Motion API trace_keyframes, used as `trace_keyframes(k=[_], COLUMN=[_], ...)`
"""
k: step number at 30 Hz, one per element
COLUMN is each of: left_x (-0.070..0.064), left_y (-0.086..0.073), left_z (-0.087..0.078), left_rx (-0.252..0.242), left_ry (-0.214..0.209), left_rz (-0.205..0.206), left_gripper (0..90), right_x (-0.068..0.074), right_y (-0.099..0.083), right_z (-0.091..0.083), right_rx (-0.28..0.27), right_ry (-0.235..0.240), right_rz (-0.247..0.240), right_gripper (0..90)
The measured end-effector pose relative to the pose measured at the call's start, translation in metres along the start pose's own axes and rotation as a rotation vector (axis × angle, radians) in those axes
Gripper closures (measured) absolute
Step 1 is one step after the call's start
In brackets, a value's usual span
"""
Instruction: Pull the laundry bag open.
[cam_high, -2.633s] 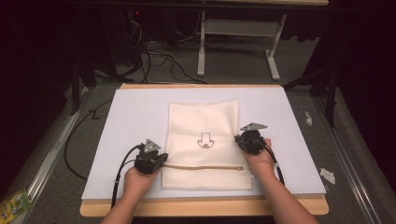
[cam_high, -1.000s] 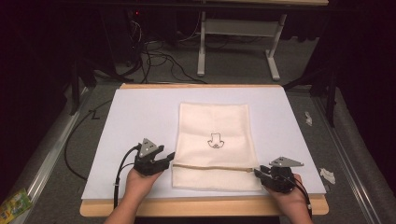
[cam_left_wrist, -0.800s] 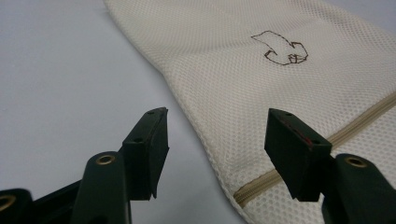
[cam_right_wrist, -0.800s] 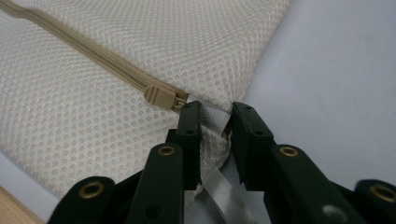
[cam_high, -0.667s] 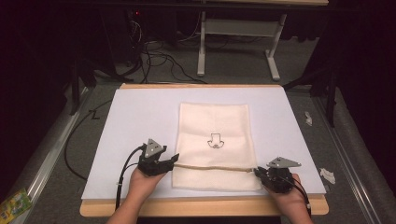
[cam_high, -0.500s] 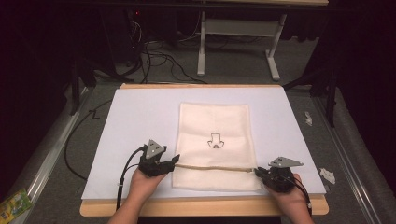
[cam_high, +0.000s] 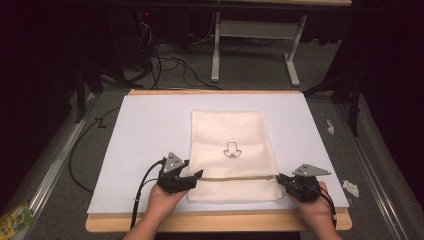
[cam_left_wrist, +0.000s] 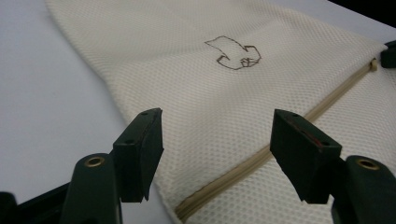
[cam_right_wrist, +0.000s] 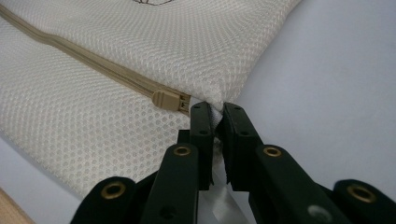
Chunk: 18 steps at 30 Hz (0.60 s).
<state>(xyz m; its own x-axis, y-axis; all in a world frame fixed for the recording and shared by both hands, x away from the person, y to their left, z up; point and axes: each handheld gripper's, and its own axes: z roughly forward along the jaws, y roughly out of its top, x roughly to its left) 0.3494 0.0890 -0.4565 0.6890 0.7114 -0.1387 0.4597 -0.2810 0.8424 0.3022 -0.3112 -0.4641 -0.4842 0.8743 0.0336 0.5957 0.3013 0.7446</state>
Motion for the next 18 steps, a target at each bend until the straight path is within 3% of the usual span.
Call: trace_keyframes(k=[3, 5, 10, 11, 12, 13, 14, 17, 18], left_x=[-0.011, -0.018, -0.043, -0.043, -0.053, -0.053, -0.064, -0.074, -0.082], left_y=[0.001, 0.002, 0.003, 0.003, 0.004, 0.004, 0.007, 0.011, 0.016], left_z=[0.006, 0.014, 0.041, 0.041, 0.047, 0.047, 0.053, 0.057, 0.062], left_rx=[0.009, 0.019, 0.017, 0.017, 0.011, 0.011, 0.004, -0.007, -0.015], left_ry=[-0.022, -0.027, -0.110, -0.110, -0.121, -0.121, -0.130, -0.150, -0.182], left_rz=[0.020, 0.011, -0.031, -0.031, -0.036, -0.036, -0.018, -0.012, -0.017], left_gripper=[36.1, 36.2, 38.1, 38.2, 38.9, 39.5, 39.9, 45.7, 47.6], right_x=[-0.001, -0.001, -0.003, -0.003, -0.003, -0.003, -0.003, -0.004, -0.004], right_y=[0.002, 0.002, 0.005, 0.005, 0.006, 0.006, 0.006, 0.006, 0.006], right_z=[-0.002, -0.003, -0.005, -0.005, -0.005, -0.005, -0.006, -0.006, -0.006], right_rx=[-0.013, -0.016, -0.043, -0.043, -0.041, -0.041, -0.048, -0.057, -0.059], right_ry=[0.007, 0.010, 0.025, 0.025, 0.026, 0.026, 0.034, 0.041, 0.051], right_rz=[-0.021, -0.021, -0.012, -0.012, -0.011, -0.011, -0.009, -0.012, -0.005], right_gripper=[84.9, 85.0, 85.6, 85.6, 85.6, 85.6, 85.6, 85.6, 85.6])
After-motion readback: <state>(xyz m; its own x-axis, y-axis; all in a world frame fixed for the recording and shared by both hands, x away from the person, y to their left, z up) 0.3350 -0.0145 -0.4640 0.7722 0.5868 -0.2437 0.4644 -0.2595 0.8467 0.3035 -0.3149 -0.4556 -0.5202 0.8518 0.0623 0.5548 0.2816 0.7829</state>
